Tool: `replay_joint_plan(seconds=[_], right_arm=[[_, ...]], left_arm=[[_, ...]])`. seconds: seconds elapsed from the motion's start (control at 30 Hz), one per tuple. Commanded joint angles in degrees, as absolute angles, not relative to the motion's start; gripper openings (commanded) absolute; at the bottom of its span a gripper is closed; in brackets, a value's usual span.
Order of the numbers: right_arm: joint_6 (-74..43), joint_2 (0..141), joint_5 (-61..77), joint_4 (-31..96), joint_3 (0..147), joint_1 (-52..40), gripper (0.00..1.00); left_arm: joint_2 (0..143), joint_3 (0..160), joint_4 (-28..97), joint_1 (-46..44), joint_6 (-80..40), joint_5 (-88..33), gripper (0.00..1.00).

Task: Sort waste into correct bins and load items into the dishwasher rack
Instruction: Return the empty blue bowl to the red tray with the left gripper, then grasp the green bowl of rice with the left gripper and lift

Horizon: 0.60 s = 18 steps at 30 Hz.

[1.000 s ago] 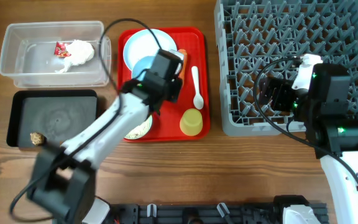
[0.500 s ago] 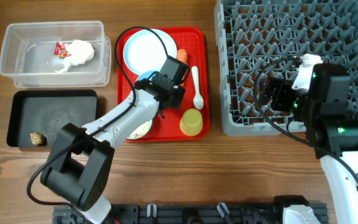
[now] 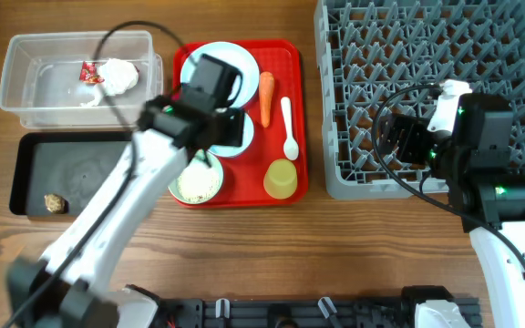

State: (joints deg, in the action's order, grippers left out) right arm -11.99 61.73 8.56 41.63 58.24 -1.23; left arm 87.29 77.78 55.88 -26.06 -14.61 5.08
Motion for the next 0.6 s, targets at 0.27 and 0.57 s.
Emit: replay_joint_plan(seconds=[0.27, 0.57], right_arm=[[-12.64, 62.04, 9.47, 41.45, 59.24, -1.21, 0.99], [-13.63, 62.04, 9.47, 41.39, 59.24, -1.21, 0.99]], left_arm=[[88.40, 62.17, 52.69, -27.99, -24.29, -3.99, 0.57], [88.40, 50.41, 39.16, -28.38, -26.28, 1.89, 0.50]])
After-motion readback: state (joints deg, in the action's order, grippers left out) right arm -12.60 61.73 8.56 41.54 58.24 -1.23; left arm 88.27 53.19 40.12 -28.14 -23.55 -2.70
